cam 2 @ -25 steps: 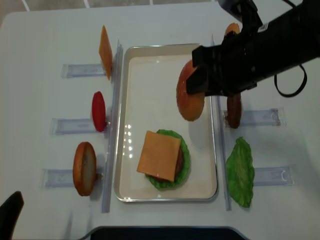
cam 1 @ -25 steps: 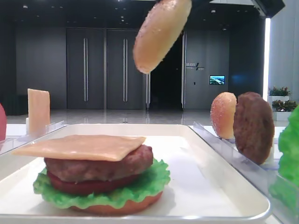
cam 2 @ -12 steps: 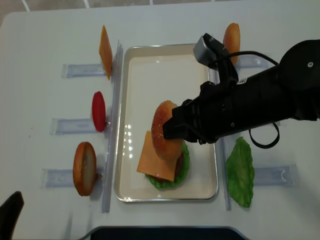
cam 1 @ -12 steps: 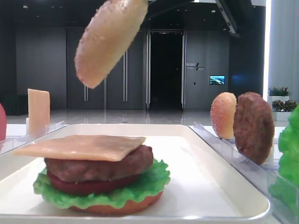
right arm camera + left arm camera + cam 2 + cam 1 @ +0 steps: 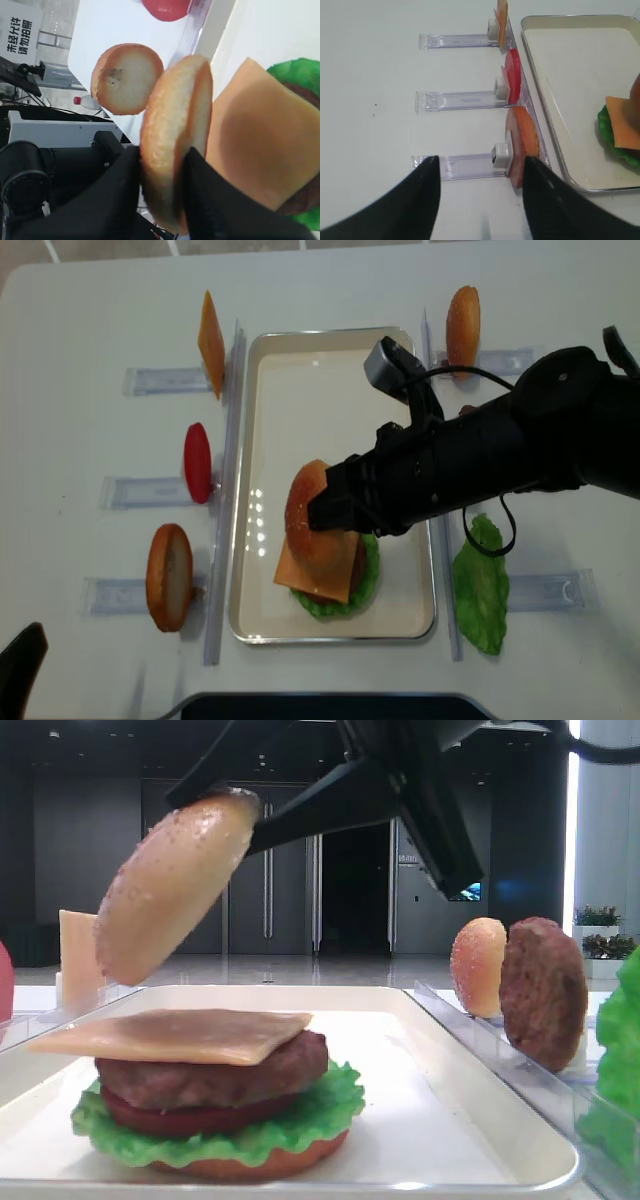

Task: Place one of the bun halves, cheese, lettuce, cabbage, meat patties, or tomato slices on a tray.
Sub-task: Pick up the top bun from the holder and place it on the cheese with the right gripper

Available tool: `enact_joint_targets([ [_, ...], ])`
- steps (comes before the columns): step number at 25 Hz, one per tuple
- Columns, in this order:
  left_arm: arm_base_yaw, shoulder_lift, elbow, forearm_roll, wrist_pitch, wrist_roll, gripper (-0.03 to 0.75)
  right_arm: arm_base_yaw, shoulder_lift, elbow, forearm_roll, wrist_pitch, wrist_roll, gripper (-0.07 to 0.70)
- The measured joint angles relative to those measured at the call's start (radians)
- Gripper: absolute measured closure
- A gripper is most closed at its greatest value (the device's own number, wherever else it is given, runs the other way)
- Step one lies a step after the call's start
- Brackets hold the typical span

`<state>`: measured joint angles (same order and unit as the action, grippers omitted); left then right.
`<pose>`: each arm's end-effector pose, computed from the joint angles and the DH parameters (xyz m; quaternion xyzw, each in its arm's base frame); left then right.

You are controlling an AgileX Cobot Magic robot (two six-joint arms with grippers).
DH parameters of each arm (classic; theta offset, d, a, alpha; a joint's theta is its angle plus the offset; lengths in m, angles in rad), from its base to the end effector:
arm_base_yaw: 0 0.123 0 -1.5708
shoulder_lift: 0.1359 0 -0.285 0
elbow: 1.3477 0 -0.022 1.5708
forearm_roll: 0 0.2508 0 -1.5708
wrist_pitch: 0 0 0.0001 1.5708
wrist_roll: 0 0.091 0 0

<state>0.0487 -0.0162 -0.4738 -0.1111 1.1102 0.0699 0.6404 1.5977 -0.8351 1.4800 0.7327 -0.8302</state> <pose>-0.0063 -0.0094 0.2664 0.0124 0.8669 -0.0260 0.4976 0.2083 0.2309 0.2180 -0.1504 0.8564 0.4824 0.1062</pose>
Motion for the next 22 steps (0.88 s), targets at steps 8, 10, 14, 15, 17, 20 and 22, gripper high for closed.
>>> enact_joint_targets([
  [8,0.000,0.000,0.000,0.000,0.000,0.000,0.307,0.000,0.069,0.000,0.076,0.041,-0.087,0.412],
  [10,0.000,0.000,0.000,0.000,0.000,0.000,0.307,0.000,0.078,0.000,0.082,0.041,-0.093,0.412],
  [14,0.000,0.000,0.000,0.000,0.000,0.000,0.307,0.000,0.092,0.000,0.085,0.049,-0.103,0.412],
  [15,0.000,0.000,0.000,0.000,0.000,0.000,0.307,0.000,0.093,0.000,0.085,0.050,-0.106,0.412],
  [17,0.000,0.000,0.000,0.000,0.000,0.000,0.307,0.000,0.096,0.000,0.087,0.050,-0.107,0.412],
  [20,0.000,0.000,0.000,0.000,0.000,0.000,0.307,0.000,0.098,0.000,0.089,0.051,-0.109,0.412],
  [22,0.000,0.000,0.000,0.000,0.000,0.000,0.307,0.000,0.098,0.000,0.089,0.051,-0.109,0.412],
])
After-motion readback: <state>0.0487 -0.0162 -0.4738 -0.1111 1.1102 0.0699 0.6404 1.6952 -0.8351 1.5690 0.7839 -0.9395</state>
